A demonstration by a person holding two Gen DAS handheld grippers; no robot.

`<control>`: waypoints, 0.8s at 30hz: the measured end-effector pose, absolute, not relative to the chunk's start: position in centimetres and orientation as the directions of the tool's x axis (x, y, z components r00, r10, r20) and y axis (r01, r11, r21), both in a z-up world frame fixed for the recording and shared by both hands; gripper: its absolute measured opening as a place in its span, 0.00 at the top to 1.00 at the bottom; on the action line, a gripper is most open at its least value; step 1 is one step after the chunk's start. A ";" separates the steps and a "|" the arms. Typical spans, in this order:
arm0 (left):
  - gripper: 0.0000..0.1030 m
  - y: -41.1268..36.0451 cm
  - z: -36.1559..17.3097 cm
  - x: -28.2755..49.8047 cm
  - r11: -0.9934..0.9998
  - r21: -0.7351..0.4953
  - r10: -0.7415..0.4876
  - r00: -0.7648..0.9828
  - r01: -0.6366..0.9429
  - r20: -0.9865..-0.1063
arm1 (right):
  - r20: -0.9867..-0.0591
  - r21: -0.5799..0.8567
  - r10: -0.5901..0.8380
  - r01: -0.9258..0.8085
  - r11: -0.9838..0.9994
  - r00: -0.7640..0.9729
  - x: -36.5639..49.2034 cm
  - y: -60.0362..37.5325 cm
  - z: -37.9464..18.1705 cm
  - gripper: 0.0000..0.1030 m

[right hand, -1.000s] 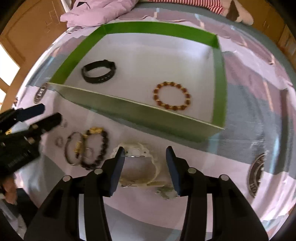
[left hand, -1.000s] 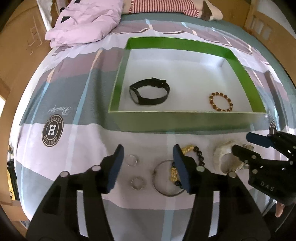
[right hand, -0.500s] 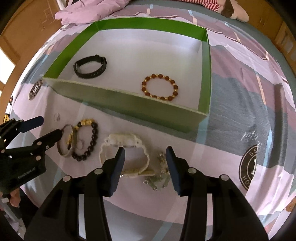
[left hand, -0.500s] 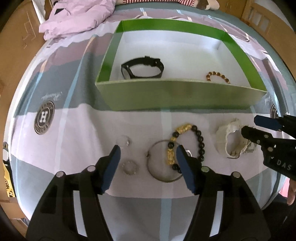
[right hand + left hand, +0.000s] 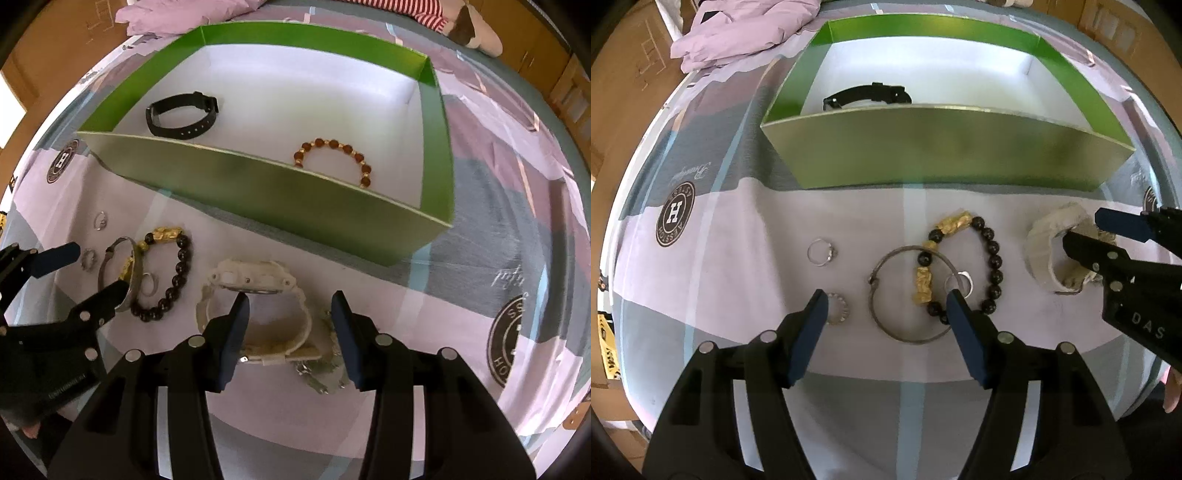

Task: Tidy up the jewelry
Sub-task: 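Move both tools back over the remaining jewelry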

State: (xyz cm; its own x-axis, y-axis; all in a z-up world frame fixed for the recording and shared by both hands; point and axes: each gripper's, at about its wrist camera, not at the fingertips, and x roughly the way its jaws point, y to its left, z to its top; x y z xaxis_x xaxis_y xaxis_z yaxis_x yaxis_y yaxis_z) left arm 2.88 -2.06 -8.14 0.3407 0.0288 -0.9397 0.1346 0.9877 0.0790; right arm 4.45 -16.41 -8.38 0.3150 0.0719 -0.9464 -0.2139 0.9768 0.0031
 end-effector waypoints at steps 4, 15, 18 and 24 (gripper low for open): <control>0.40 -2.0 -8.3 3.0 0.987 0.084 0.032 0.336 0.139 -0.941 | -0.944 0.025 0.098 -0.229 0.973 0.314 4.4 -15.7 -8.2 0.68; 0.84 0.5 -8.1 4.0 0.996 0.070 0.048 0.330 0.055 -0.943 | -0.911 0.073 0.157 -0.225 0.972 0.382 3.6 -16.1 -6.2 0.93; 0.84 2.5 -7.6 4.6 0.998 0.065 0.066 0.334 -0.014 -0.940 | -0.898 0.104 0.181 -0.207 0.973 0.401 3.6 -16.9 -5.2 0.93; 0.76 4.9 -7.5 5.2 0.998 -0.024 -0.007 0.313 -0.051 -0.950 | -0.913 0.109 0.169 -0.176 0.978 0.372 3.9 -18.0 -5.6 0.93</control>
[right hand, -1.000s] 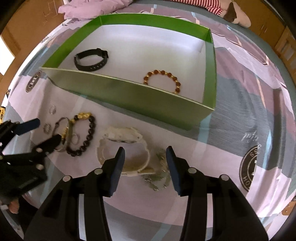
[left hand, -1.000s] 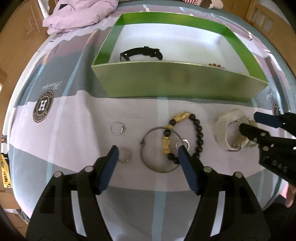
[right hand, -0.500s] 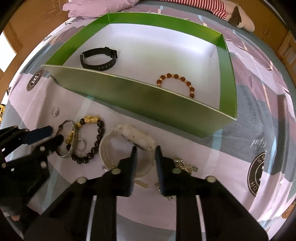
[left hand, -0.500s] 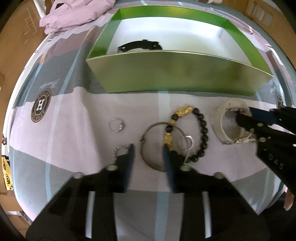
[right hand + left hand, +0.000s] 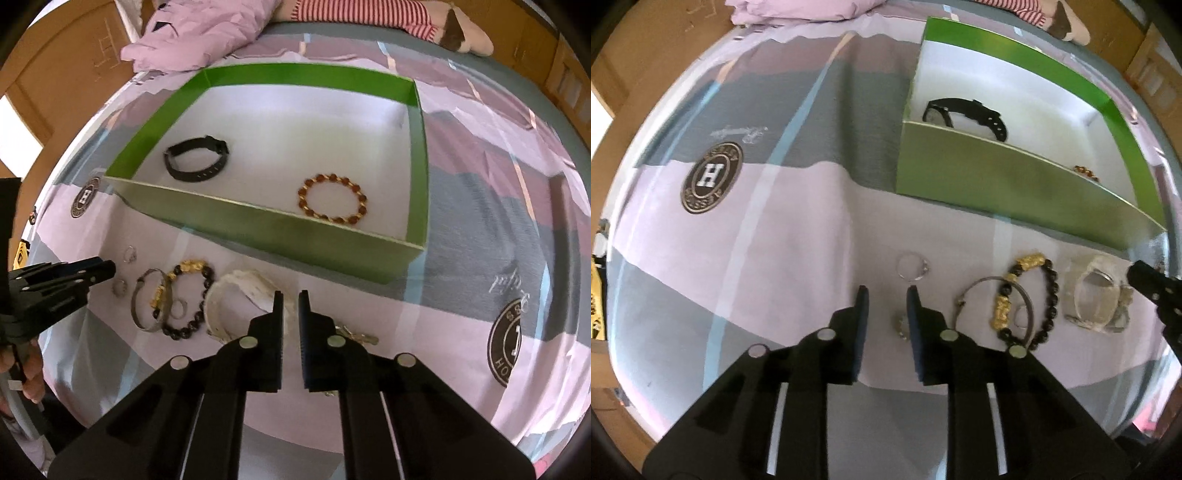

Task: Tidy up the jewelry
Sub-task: 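Move both tools back over the remaining jewelry, then grasp the white watch with the right tool while the left tool grasps the silver bangle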

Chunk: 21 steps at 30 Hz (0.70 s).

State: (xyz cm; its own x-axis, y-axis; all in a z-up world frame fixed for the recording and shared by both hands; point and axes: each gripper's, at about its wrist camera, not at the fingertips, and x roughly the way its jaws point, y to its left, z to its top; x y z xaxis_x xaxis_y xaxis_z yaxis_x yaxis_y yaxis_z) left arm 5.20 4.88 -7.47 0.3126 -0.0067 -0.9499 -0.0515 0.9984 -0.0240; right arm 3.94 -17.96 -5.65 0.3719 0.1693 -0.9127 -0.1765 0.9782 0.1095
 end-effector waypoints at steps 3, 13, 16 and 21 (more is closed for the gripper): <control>0.69 4.2 -7.5 5.0 1.000 -0.020 -0.012 0.312 -0.023 -0.950 | -0.919 0.121 0.168 -0.150 0.981 0.356 4.1 -18.3 -6.1 0.78; 0.57 0.9 -8.6 5.4 0.999 0.005 -0.008 0.292 0.044 -0.956 | -0.916 0.117 0.174 -0.175 0.978 0.362 4.3 -17.3 -6.4 0.73; 0.55 0.6 -8.9 5.9 0.999 0.018 0.005 0.292 0.041 -0.956 | -0.913 0.132 0.185 -0.166 0.977 0.363 4.4 -17.6 -6.2 0.73; 0.54 1.1 -8.5 6.4 1.000 -0.012 -0.018 0.287 0.020 -0.958 | -0.910 0.130 0.183 -0.165 0.978 0.372 4.2 -17.9 -5.8 0.73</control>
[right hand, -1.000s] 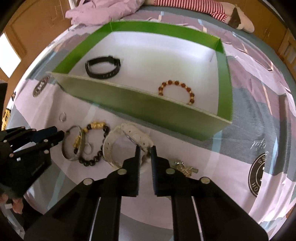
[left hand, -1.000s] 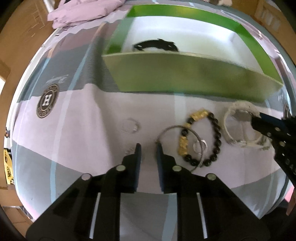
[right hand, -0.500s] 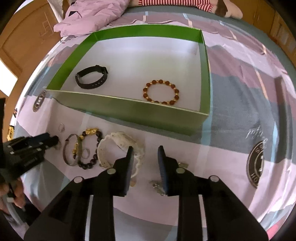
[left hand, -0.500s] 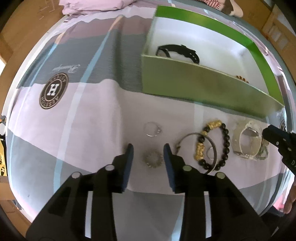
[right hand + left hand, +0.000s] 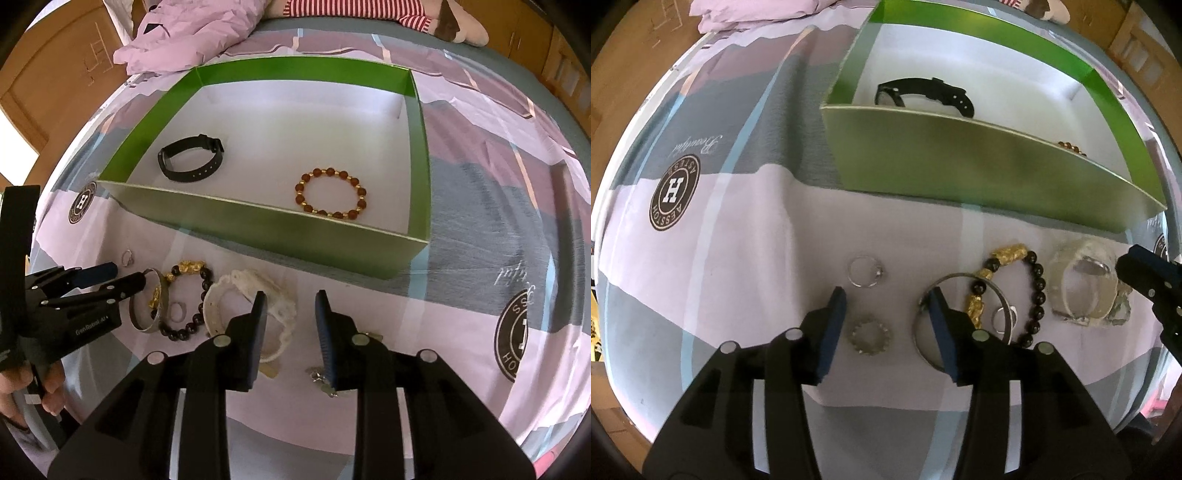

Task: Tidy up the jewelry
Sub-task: 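Grasp the white watch with the right tool while the left tool grasps the silver bangle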

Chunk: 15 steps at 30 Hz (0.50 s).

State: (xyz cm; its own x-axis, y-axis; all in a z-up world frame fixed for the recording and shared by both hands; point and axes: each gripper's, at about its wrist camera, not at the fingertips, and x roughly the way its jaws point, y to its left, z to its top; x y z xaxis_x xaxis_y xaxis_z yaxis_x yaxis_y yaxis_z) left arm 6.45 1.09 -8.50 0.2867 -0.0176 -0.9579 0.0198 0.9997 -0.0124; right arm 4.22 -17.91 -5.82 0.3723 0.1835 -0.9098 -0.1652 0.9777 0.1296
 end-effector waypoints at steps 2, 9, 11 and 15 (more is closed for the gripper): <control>0.54 1.4 -8.6 6.8 1.000 -0.017 -0.022 0.285 0.019 -0.958 | -0.913 0.124 0.178 -0.165 0.978 0.368 4.3 -17.9 -6.0 0.73; 0.62 1.2 -8.7 6.8 0.999 0.000 -0.010 0.293 0.034 -0.956 | -0.913 0.122 0.172 -0.157 0.980 0.370 4.4 -17.9 -6.1 0.67; 0.90 1.0 -8.6 6.8 0.999 -0.018 -0.030 0.297 0.044 -0.954 | -0.915 0.121 0.169 -0.151 0.981 0.368 4.4 -18.1 -6.1 0.67; 0.95 1.3 -8.3 7.0 0.999 -0.040 -0.047 0.297 0.031 -0.954 | -0.914 0.132 0.174 -0.136 0.982 0.366 4.5 -18.6 -6.0 0.65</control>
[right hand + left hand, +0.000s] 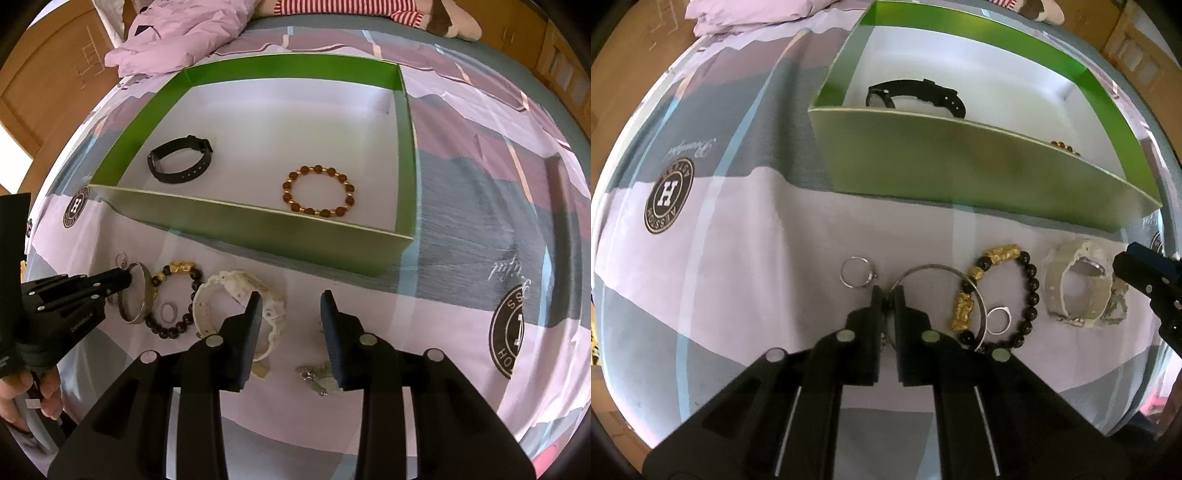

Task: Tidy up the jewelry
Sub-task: 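Grasp the white watch with the right tool while the left tool grasps the silver bangle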

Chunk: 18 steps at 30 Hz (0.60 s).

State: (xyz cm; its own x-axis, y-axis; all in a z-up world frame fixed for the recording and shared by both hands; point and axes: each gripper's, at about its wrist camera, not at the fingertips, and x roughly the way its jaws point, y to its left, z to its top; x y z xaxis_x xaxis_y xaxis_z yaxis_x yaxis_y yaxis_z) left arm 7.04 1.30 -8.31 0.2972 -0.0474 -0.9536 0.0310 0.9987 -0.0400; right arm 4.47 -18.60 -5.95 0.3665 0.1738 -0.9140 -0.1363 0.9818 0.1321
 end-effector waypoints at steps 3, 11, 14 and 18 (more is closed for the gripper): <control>0.95 2.1 -8.0 6.6 0.996 -0.090 -0.079 0.294 -0.024 -0.952 | -0.915 0.128 0.173 -0.143 0.981 0.365 4.4 -18.5 -6.0 0.61; 0.93 7.6 -7.0 6.8 0.967 -0.148 -0.074 0.323 -0.209 -0.944 | -0.919 0.123 0.170 -0.150 0.981 0.356 4.4 -18.3 -6.1 0.58; 0.78 7.0 -6.8 6.5 0.966 -0.208 -0.149 0.324 -0.156 -0.934 | -0.920 0.120 0.166 -0.146 0.982 0.355 4.4 -18.3 -6.1 0.57; 0.73 3.9 -6.7 6.0 0.983 -0.179 -0.158 0.319 -0.037 -0.934 | -0.927 0.114 0.159 -0.148 0.982 0.340 4.4 -18.2 -6.5 0.57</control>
State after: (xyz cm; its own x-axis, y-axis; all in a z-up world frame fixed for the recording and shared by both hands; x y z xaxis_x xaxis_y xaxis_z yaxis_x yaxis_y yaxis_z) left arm 6.01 3.93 -6.72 0.3192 -0.1582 -0.9344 -0.0367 0.9832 -0.1790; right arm 4.38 -18.19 -6.49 0.3399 0.1588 -0.9270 -0.1476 0.9824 0.1142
